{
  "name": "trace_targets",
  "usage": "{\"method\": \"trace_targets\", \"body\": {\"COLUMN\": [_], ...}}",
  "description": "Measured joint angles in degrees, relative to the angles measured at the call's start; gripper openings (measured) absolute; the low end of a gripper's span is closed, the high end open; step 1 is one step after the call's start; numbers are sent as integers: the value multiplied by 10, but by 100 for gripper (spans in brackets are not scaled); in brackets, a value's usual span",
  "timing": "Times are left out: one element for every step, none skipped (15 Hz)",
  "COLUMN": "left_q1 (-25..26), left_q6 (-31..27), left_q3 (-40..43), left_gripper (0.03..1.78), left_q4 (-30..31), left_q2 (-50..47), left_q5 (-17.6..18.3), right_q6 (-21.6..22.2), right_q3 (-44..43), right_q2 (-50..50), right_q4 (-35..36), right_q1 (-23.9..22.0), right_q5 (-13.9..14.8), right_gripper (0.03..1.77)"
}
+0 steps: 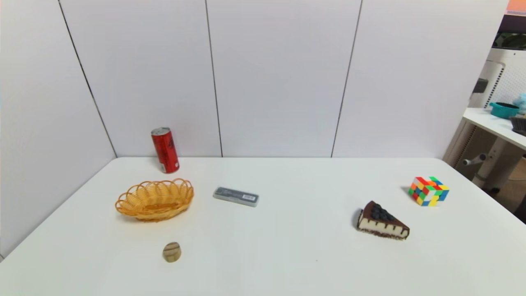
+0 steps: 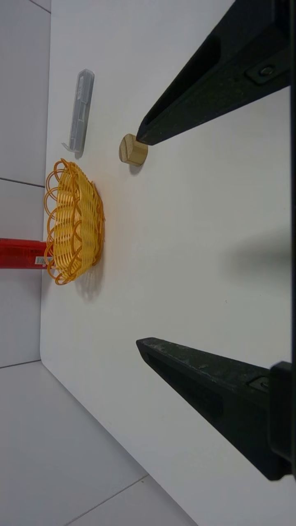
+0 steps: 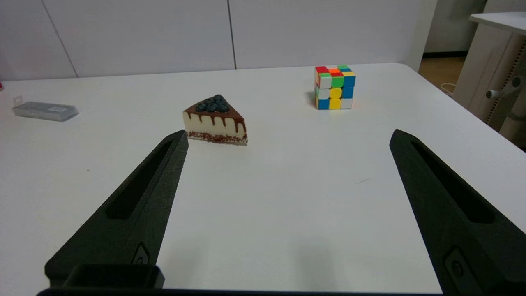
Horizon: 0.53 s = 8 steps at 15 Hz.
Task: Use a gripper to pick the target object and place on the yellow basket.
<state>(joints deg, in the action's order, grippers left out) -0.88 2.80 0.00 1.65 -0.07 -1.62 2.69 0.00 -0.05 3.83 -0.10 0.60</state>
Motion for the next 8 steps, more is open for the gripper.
{"method": "trace_targets", "body": {"left_q1": [0, 0, 0, 0, 0, 0, 0, 0], "left_q6": [0, 0, 0, 0, 0, 0, 0, 0], "left_q3": [0, 0, 0, 0, 0, 0, 0, 0], "left_gripper": [169, 169, 169, 169, 169, 169, 169, 169], "left_q4": [0, 0, 0, 0, 0, 0, 0, 0], "left_q2": [0, 0, 0, 0, 0, 0, 0, 0], "left_q5": [0, 0, 0, 0, 0, 0, 0, 0], "right_q6": [0, 0, 0, 0, 0, 0, 0, 0], "right_q3": [0, 0, 0, 0, 0, 0, 0, 0], "right_q2": [0, 0, 0, 0, 0, 0, 0, 0], "right_q4": [0, 0, 0, 0, 0, 0, 0, 0], "right_q1": [0, 0, 0, 0, 0, 0, 0, 0], "right_q5": [0, 0, 0, 0, 0, 0, 0, 0], "right_gripper": [169, 169, 169, 169, 169, 169, 169, 169]}}
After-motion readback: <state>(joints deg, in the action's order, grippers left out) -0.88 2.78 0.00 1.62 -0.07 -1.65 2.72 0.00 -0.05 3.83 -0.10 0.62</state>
